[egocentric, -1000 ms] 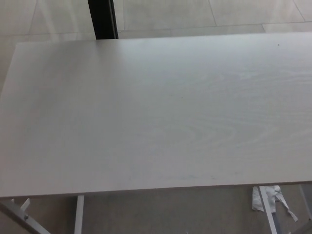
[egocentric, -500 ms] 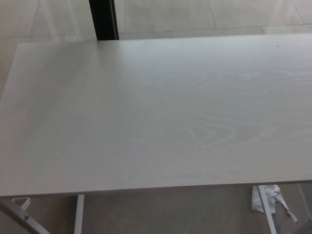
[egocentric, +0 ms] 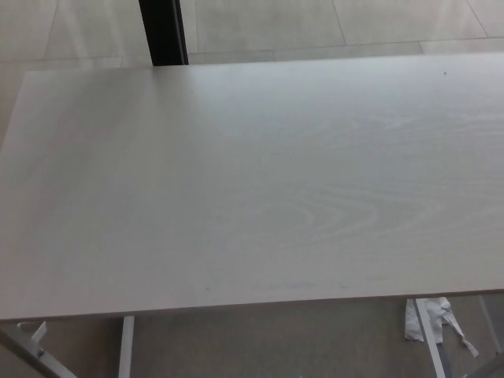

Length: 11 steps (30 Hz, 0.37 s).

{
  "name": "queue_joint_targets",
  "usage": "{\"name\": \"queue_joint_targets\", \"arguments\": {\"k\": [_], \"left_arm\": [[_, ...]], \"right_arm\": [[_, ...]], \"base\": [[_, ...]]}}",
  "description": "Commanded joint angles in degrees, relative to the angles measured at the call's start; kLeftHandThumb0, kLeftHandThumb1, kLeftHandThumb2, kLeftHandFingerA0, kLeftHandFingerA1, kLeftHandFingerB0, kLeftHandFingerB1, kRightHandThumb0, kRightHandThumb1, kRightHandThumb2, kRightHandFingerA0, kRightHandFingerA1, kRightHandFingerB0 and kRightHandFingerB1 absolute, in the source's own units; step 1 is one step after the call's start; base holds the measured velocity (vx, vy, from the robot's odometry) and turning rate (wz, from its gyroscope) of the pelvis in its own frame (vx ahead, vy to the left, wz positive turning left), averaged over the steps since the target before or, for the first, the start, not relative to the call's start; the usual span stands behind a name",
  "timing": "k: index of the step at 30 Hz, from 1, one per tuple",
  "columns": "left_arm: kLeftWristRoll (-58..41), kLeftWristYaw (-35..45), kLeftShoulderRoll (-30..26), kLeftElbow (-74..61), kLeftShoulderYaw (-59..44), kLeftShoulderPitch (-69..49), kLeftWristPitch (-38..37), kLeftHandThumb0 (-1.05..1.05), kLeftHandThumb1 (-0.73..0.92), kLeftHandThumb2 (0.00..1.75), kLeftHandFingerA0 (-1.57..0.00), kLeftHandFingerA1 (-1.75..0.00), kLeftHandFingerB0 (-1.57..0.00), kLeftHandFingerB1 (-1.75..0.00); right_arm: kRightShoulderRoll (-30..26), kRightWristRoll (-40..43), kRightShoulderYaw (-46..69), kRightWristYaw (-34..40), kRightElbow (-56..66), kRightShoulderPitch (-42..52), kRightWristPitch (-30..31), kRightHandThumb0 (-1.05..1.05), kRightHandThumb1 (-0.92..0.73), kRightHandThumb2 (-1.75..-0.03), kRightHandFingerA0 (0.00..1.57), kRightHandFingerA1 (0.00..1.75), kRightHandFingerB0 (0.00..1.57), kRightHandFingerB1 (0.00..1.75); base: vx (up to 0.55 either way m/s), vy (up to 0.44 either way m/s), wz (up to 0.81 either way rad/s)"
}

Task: Pick up a bottle and hand it

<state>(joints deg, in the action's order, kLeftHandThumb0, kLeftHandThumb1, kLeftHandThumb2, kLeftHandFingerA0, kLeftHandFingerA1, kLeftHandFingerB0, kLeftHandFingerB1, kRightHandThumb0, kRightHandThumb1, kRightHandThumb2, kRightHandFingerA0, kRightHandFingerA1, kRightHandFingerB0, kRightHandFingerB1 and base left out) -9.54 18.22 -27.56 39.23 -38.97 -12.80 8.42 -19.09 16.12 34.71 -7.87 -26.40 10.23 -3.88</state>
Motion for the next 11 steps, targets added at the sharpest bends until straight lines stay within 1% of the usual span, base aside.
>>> {"name": "queue_joint_targets", "arguments": {"k": [1, 3, 4, 5, 6, 7, 8, 9, 10, 11], "left_arm": [[-1.9, 0.8, 0.0, -0.9, 0.6, -2.4, -3.6, -0.88, 0.34, 0.89, -0.88, -0.76, -0.61, -0.62], [-2.3, 0.5, -0.4, -0.9, 0.4, -2.1, -3.4, -0.86, 0.32, 0.89, -0.88, -0.74, -0.62, -0.61], [-3.0, 1.1, -0.3, -0.7, 0.2, -2.3, -3.5, -0.87, 0.51, 0.57, -0.84, -0.67, -0.69, -0.55], [-3.3, 1.5, -0.5, -0.3, 0.2, -2.3, -3.6, -0.94, 0.32, 0.87, -0.9, -0.74, -0.67, -0.6], [-3.4, 1.6, -0.5, -0.3, 0.3, -2.3, -3.7, -0.94, 0.32, 0.87, -0.9, -0.74, -0.67, -0.6], [-4.6, 2.3, -0.6, 0.3, -0.4, -2.0, -2.6, -0.86, 0.34, 0.83, -0.76, -0.68, -0.65, -0.58], [-5.7, 3.5, -0.6, 0.8, -0.8, -1.9, -2.5, -0.84, 0.49, 0.56, -0.74, -0.65, -0.65, -0.53], [-5.9, 3.9, -0.6, 1.0, -0.8, -1.9, -2.7, -0.84, 0.49, 0.56, -0.74, -0.65, -0.65, -0.53], [-6.1, 3.9, -0.6, 0.9, -0.8, -1.8, -2.5, -0.84, 0.48, 0.56, -0.74, -0.66, -0.64, -0.53], [-6.3, 3.8, -0.6, 0.8, -0.8, -1.7, -2.3, -0.84, 0.48, 0.56, -0.74, -0.66, -0.64, -0.53]], "right_arm": [[-1.7, 0.0, 0.4, -1.0, -1.4, 0.6, -2.9, -0.58, -0.65, -0.63, 0.46, 0.78, 0.27, 0.57], [-1.4, 0.6, 0.3, -0.9, -1.2, 0.2, -2.1, -0.58, -0.67, -0.61, 0.49, 0.78, 0.28, 0.57], [-1.2, 0.6, 0.3, -0.8, -0.8, 0.4, -2.0, -0.58, -0.68, -0.58, 0.49, 0.77, 0.29, 0.55], [-1.1, 0.9, 0.5, -1.0, -0.6, 0.8, -2.1, -0.59, -0.65, -0.6, 0.5, 0.78, 0.27, 0.55], [-1.1, 0.9, 0.5, -1.0, -0.5, 0.8, -2.1, -0.59, -0.65, -0.6, 0.5, 0.78, 0.27, 0.55], [-1.1, 1.1, 0.6, -1.1, -0.6, 0.7, -2.1, -0.6, -0.67, -0.6, 0.52, 0.79, 0.26, 0.56], [-1.2, 1.0, 0.5, -1.1, -0.8, 0.7, -2.0, -0.61, -0.66, -0.59, 0.63, 0.88, 0.25, 0.55], [-1.2, 0.9, 0.5, -1.1, -0.9, 0.7, -2.0, -0.61, -0.66, -0.59, 0.63, 0.88, 0.25, 0.55], [-1.3, 0.9, 0.5, -1.2, -1.0, 0.7, -2.1, -0.62, -0.67, -0.6, 0.73, 0.93, 0.26, 0.56], [-1.3, 0.8, 0.5, -1.3, -1.1, 0.8, -2.2, -0.62, -0.67, -0.6, 0.73, 0.93, 0.26, 0.56]], "base": [[0.0, 0.0, 0.0], [0.0, 0.0, 0.0], [0.0, 0.0, 0.0], [0.0, 0.0, 0.0], [0.0, 0.0, 0.0], [0.0, 0.0, 0.0], [0.0, 0.0, 0.0], [0.0, 0.0, 0.0], [0.0, 0.0, 0.0], [0.0, 0.0, 0.0]]}}
